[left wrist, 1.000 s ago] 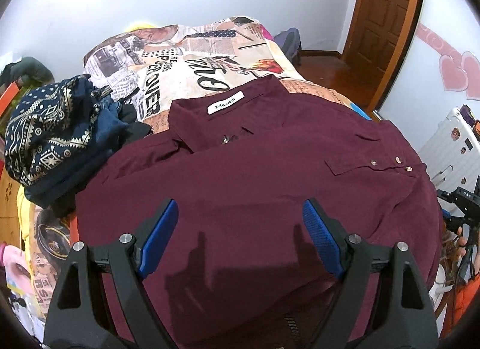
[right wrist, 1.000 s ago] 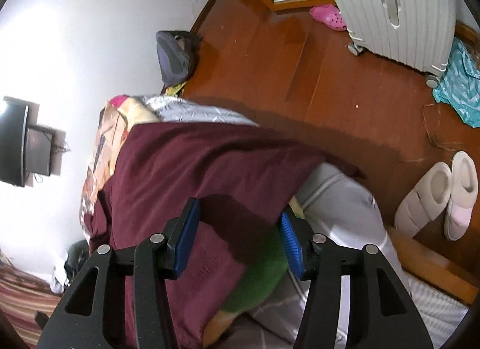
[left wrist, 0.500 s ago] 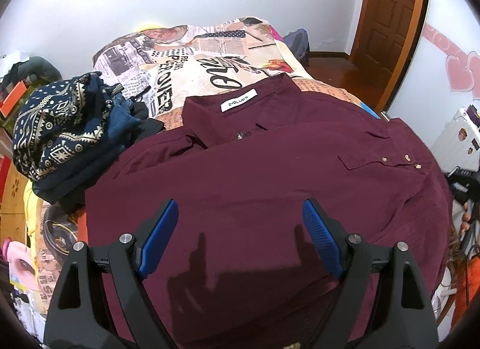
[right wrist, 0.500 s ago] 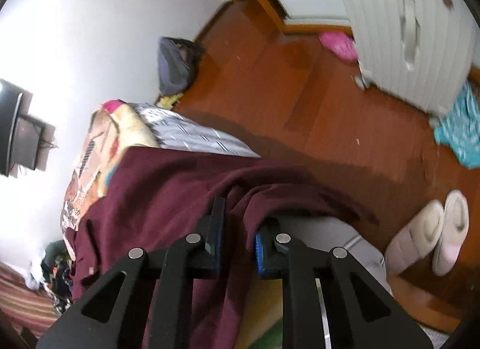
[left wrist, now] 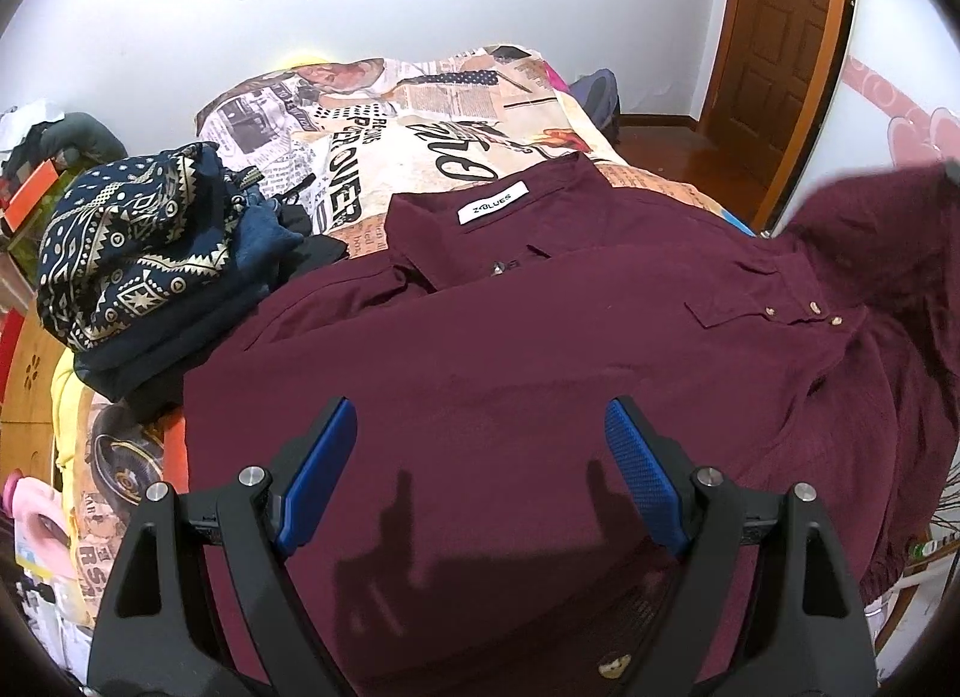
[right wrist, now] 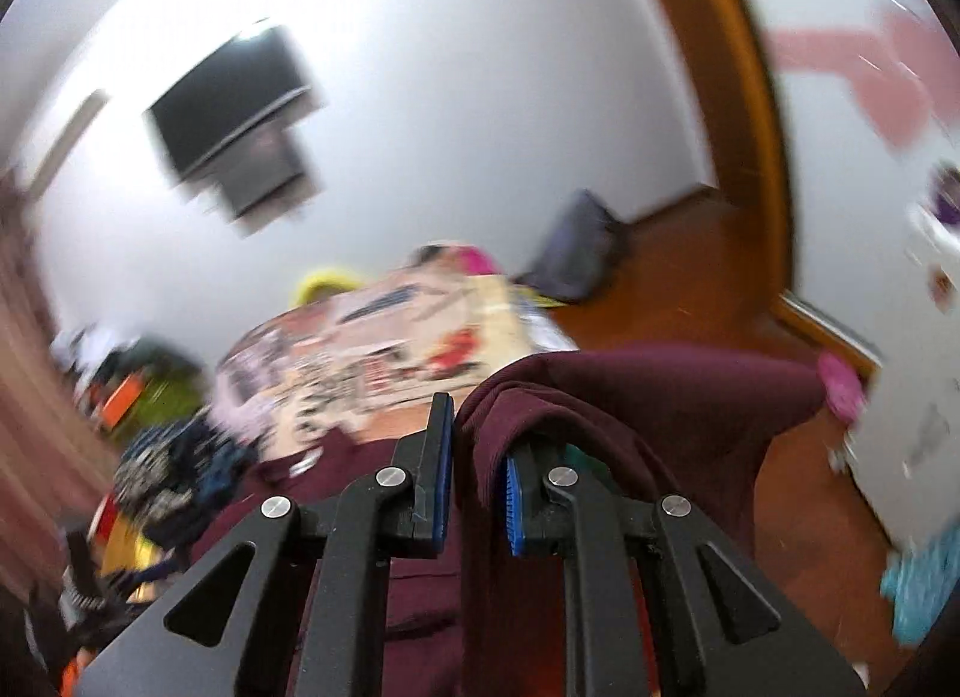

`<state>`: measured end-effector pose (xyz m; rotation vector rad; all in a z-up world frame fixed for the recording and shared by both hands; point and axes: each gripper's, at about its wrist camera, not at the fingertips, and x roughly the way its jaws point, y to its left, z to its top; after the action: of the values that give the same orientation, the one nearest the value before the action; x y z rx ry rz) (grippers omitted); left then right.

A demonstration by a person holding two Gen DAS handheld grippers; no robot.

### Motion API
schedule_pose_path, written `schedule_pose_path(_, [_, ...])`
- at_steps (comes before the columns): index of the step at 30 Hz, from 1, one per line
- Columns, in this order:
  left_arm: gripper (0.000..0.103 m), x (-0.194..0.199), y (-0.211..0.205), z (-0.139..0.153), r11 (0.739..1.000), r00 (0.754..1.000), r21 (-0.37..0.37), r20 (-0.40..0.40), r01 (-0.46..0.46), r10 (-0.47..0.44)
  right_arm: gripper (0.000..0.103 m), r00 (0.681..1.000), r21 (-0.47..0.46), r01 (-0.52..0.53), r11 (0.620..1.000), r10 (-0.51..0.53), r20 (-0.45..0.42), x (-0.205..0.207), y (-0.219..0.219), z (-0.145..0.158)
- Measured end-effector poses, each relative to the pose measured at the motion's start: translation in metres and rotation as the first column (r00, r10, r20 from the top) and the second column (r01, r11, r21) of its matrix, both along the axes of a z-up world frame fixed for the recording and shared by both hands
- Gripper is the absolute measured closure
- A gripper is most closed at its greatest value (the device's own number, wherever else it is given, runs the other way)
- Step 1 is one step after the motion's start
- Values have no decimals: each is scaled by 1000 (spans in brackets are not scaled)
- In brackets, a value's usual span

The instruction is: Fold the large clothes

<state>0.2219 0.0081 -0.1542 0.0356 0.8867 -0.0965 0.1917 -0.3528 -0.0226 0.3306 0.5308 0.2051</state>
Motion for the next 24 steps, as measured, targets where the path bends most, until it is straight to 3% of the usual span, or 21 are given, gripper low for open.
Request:
schedule_pose_path(5, [19, -6, 9, 0, 1000, 1000, -11, 6, -6, 6, 90, 986, -84, -164, 983, 160, -53, 8, 60, -15])
schedule_pose_path(9, [19, -10, 15, -3, 1000, 1000, -23, -3, -12, 12, 90, 941, -67, -280, 958, 259, -219, 19, 96, -67])
schedule_pose_path(12, [19, -14, 17, -6, 1000, 1000, -23, -11, -13, 13, 90, 900, -58, -314, 948, 277, -336, 20, 114, -101])
schedule_pose_path(15, [19, -18, 18, -9, 1000, 1000, -22, -20, -9, 9, 90, 883, -112, -320, 941, 253, -395, 11, 124, -120])
schedule_pose_path(17, [19, -18, 17, -10, 1000, 1000, -21, -25, -6, 6, 89, 889, -157, -323, 933, 243, -387, 4, 129, -117])
schedule_pose_path(19, [19, -18, 15, -11, 1000, 1000, -22, -29, -3, 2, 83, 875, -169, -348, 922, 254, -412, 1, 128, -112])
schedule_pose_path(21, [19, -18, 13, -12, 1000, 1000, -24, -29, 2, -3, 70, 861, -152, -358, 921, 262, -436, -1, 122, -107])
schedule_pose_path(24, [19, -17, 7, -10, 1000, 1000, -20, -26, 12, -13, 66, 862, -123, -343, 931, 260, -436, -5, 112, -97])
